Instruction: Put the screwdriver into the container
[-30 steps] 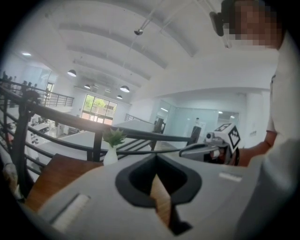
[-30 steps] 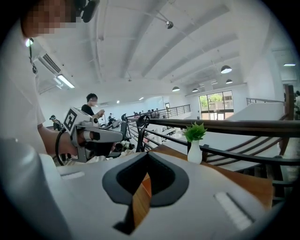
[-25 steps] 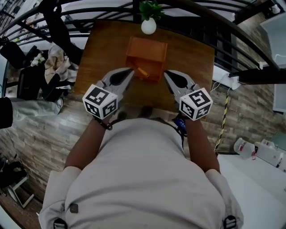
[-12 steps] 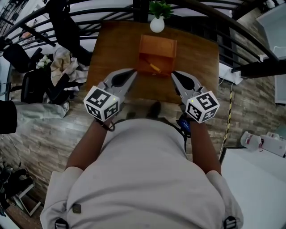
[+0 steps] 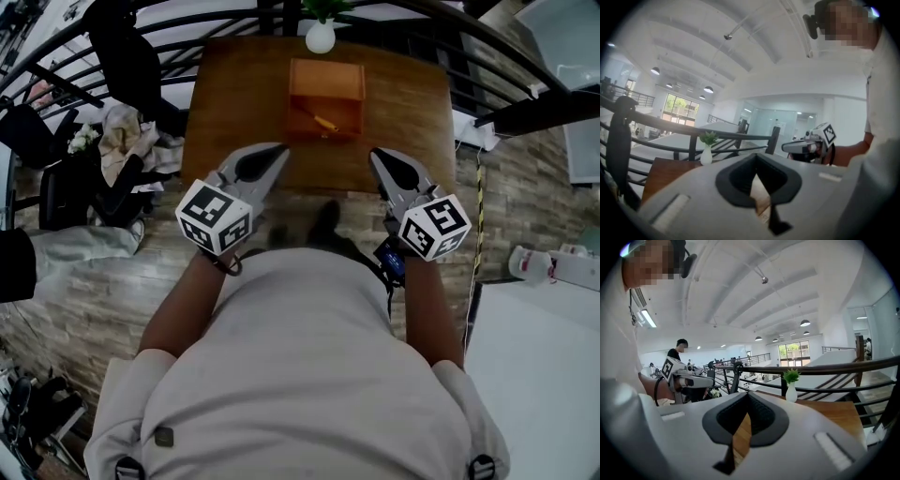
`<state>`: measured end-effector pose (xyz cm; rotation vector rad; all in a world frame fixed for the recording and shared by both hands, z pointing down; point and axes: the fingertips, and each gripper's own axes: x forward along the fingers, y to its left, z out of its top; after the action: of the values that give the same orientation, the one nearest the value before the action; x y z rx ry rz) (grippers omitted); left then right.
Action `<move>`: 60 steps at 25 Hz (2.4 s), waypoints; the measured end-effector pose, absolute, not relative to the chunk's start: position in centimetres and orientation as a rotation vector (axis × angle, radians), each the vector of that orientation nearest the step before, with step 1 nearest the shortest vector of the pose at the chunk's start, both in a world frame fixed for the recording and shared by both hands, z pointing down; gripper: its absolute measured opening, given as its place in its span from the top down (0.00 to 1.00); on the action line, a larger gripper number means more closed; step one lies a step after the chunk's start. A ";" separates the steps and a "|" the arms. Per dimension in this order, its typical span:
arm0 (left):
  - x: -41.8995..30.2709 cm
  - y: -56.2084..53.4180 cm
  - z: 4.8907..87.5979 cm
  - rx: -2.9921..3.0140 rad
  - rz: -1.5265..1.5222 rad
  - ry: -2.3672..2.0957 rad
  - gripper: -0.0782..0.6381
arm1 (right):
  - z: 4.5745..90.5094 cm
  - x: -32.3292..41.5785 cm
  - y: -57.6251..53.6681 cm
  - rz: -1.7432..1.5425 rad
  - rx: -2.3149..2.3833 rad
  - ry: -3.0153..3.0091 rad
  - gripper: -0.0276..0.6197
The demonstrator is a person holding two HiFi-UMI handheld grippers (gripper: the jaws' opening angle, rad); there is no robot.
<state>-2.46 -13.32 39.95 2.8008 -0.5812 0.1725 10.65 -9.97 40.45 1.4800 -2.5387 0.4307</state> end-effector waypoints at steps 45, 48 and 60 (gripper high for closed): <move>5.2 14.7 41.7 2.758 0.199 -0.792 0.89 | 41.4 14.7 16.9 0.405 1.148 -2.728 0.95; 5.0 16.4 42.4 2.741 0.203 -0.802 0.89 | 41.8 14.8 18.3 0.412 1.132 -2.729 0.95; 5.4 17.8 41.9 2.761 0.180 -0.803 0.89 | 41.6 15.0 20.3 0.393 1.134 -2.737 0.95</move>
<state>5.39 17.78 41.92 2.7608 -0.8028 0.1804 14.98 20.30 41.61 1.1344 -2.7374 0.3928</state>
